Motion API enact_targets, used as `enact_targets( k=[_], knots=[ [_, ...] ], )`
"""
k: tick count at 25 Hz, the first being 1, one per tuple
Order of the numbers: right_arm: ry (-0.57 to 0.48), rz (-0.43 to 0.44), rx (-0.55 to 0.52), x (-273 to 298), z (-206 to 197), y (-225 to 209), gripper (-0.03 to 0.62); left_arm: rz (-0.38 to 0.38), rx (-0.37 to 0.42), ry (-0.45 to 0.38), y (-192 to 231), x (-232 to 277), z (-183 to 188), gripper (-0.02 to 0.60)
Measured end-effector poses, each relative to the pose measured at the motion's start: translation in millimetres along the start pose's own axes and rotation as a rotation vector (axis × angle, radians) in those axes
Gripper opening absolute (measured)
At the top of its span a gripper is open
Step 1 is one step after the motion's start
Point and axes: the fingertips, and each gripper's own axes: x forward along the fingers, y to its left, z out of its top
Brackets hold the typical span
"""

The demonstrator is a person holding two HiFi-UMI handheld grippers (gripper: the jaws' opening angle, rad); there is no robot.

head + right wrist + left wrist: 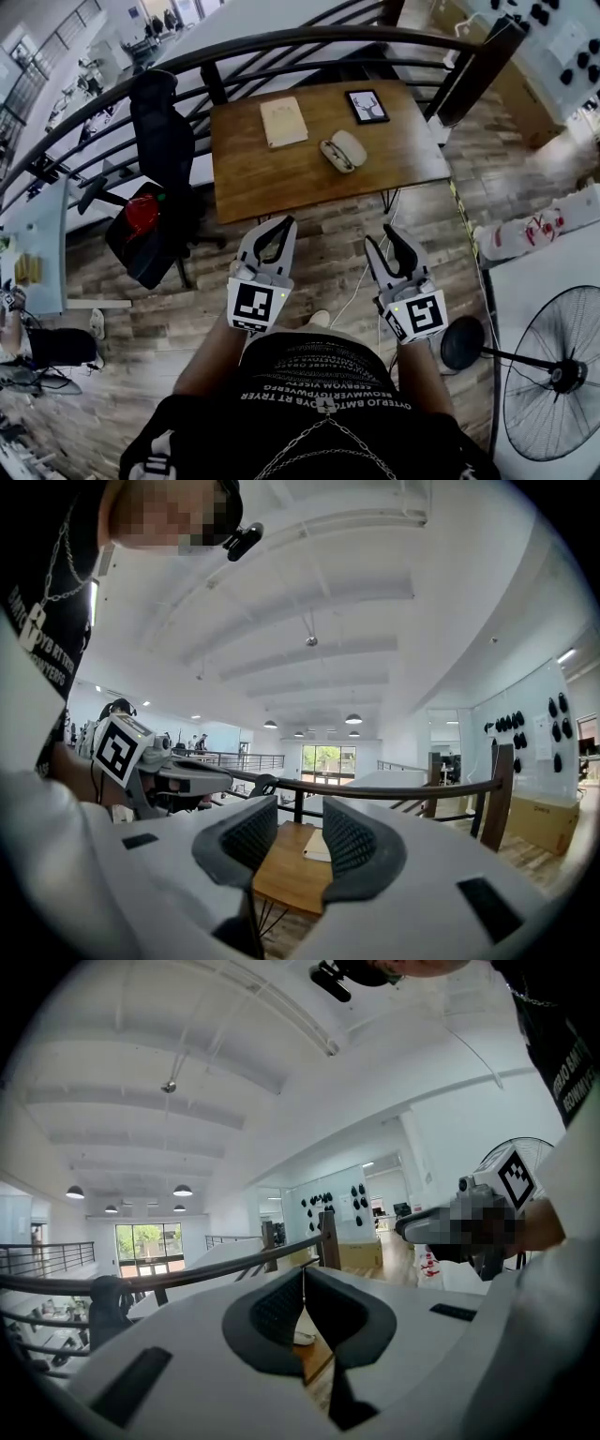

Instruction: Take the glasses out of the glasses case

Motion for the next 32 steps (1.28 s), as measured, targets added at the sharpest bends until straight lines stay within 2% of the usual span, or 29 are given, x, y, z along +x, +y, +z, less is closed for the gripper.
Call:
enact_targets(
  k=[16, 32],
  knots=[
    [-0.006, 0.000, 0.030, 11.4, -13.1, -38.3, 0.140, -0.001, 0.011, 0.032, -6.9, 34.3, -5.2, 0.029],
    [0.014, -0.047, 0.032, 75.1, -16.4, -91.7, 0.140, -0.067, 0.015, 0.028, 27.7, 122.0, -1.6, 0.029]
  ],
)
